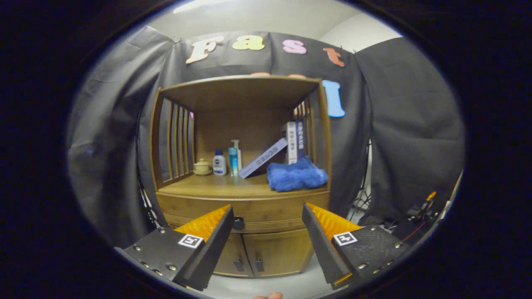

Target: Pull open the drawer, take out the items inside it, and place them on the countertop above the cabinet.

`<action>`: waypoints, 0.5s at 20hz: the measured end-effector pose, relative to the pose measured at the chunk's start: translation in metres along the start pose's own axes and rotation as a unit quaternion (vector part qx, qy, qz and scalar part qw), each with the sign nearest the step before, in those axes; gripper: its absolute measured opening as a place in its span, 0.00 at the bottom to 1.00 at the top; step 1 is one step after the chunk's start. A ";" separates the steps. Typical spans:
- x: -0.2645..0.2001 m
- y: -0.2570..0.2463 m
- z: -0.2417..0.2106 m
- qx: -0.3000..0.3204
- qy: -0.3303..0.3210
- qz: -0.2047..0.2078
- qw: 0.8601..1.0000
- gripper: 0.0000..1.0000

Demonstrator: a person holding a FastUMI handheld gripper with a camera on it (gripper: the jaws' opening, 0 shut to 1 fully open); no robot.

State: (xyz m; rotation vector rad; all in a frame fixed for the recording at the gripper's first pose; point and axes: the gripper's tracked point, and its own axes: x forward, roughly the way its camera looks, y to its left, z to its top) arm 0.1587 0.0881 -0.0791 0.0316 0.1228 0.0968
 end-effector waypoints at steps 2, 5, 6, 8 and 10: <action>0.033 0.015 -0.028 0.006 0.025 0.008 1.000 0.99; 0.078 0.036 -0.066 0.026 0.060 0.024 0.998 0.98; 0.091 0.040 -0.079 0.026 0.073 0.025 0.997 0.97; 0.112 0.050 -0.101 0.028 0.096 0.031 0.994 0.97; 0.132 0.058 -0.121 0.026 0.120 0.036 0.992 0.88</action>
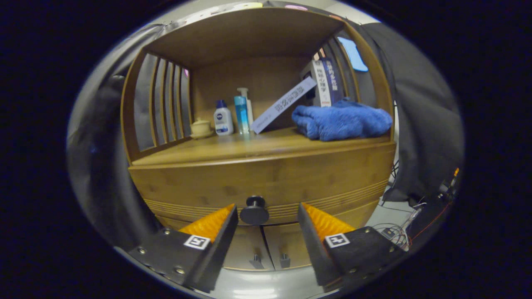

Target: Pull open the drawer, take out the items inside it, and place them on the countertop above the cabinet.

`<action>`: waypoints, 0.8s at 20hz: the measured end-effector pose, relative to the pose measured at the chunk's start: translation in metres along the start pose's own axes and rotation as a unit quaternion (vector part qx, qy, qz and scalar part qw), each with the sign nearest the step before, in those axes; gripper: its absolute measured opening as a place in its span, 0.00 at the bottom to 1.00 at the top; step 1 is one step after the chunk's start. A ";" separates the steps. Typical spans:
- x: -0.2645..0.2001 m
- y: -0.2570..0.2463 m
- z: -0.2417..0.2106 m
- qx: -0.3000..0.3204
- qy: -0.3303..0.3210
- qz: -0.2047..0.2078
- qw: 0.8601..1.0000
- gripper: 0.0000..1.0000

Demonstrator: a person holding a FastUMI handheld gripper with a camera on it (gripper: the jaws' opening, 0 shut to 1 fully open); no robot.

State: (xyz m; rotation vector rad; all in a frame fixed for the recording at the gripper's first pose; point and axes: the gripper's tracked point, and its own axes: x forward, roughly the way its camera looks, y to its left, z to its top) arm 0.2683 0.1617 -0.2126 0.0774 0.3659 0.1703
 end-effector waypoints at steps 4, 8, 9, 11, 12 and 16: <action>0.022 0.005 -0.005 -0.009 0.009 0.004 1.000 0.76; 0.032 0.015 -0.005 -0.044 0.023 0.007 0.999 0.43; 0.029 0.015 -0.005 -0.052 0.029 0.003 0.998 0.43; 0.024 0.015 -0.006 -0.062 0.043 -0.003 0.997 0.36; 0.029 0.016 -0.008 -0.064 0.046 -0.005 0.997 0.29; 0.001 0.017 -0.017 -0.062 0.062 -0.011 0.996 0.19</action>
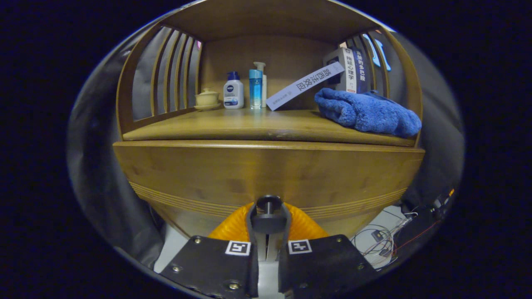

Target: Pull open the drawer, take out the items inside it, and place them on the countertop above the cabinet.

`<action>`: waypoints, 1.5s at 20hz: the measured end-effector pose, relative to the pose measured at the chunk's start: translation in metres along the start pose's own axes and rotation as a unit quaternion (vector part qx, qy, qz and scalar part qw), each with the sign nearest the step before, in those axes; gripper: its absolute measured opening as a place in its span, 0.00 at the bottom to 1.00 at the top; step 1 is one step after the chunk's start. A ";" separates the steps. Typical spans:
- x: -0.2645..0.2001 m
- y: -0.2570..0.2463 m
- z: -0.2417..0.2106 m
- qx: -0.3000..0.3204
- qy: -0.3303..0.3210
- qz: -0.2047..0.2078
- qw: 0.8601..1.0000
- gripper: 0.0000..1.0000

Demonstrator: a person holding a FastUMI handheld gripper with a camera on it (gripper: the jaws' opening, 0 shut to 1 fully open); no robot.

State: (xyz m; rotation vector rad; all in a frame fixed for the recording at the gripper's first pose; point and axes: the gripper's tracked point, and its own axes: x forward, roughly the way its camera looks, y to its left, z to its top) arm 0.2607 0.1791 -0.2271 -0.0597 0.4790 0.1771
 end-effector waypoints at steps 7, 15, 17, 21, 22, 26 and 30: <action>-0.083 -0.005 -0.036 0.027 0.023 -0.018 0.999 0.19; -0.126 -0.006 -0.065 0.036 0.055 -0.034 0.997 0.19; -0.128 -0.007 -0.066 0.052 0.047 -0.032 0.997 0.19; -0.127 -0.008 -0.066 0.045 0.040 -0.029 0.998 0.18; -0.130 -0.009 -0.064 0.045 0.039 -0.029 0.998 0.22; -0.140 -0.002 -0.050 0.028 0.021 -0.021 0.999 0.46; -0.166 0.007 0.001 0.000 -0.049 -0.012 0.999 0.60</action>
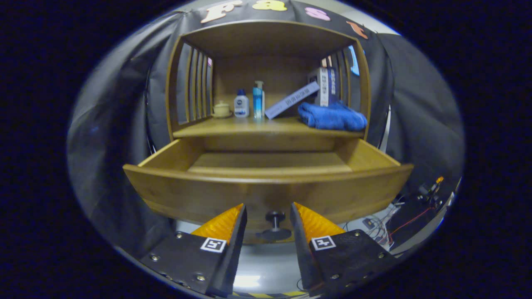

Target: Pull open the drawer, take out the items inside it, and place them on the countertop above the cabinet.

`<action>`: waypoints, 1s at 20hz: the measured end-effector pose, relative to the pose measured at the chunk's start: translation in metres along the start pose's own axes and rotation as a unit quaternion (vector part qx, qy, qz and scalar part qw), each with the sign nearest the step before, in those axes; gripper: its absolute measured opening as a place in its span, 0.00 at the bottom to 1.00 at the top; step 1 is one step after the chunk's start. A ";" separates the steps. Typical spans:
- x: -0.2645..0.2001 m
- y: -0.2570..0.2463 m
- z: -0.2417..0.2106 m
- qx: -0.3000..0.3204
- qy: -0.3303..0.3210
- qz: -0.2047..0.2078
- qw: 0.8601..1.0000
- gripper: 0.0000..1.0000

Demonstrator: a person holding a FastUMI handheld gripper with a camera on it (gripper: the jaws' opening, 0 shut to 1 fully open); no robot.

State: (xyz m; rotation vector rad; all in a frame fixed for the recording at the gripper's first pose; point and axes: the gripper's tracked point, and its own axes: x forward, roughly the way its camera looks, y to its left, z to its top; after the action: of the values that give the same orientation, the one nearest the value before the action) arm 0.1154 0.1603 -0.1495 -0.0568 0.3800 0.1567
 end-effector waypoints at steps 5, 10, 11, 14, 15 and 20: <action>0.001 0.006 0.082 -0.009 -0.064 -0.009 0.998 0.60; 0.048 -0.001 0.097 0.011 0.012 -0.059 0.998 0.60; 0.057 -0.002 0.093 0.015 0.040 -0.067 0.997 0.60; 0.082 -0.006 0.081 0.029 0.116 -0.100 0.988 0.60; 0.090 -0.008 0.076 0.036 0.141 -0.111 0.983 0.60; 0.107 -0.012 0.032 0.099 0.258 -0.146 0.950 0.60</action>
State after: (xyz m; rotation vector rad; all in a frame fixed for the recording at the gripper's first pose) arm 0.2272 0.1663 -0.1599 0.0461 0.9026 -0.1961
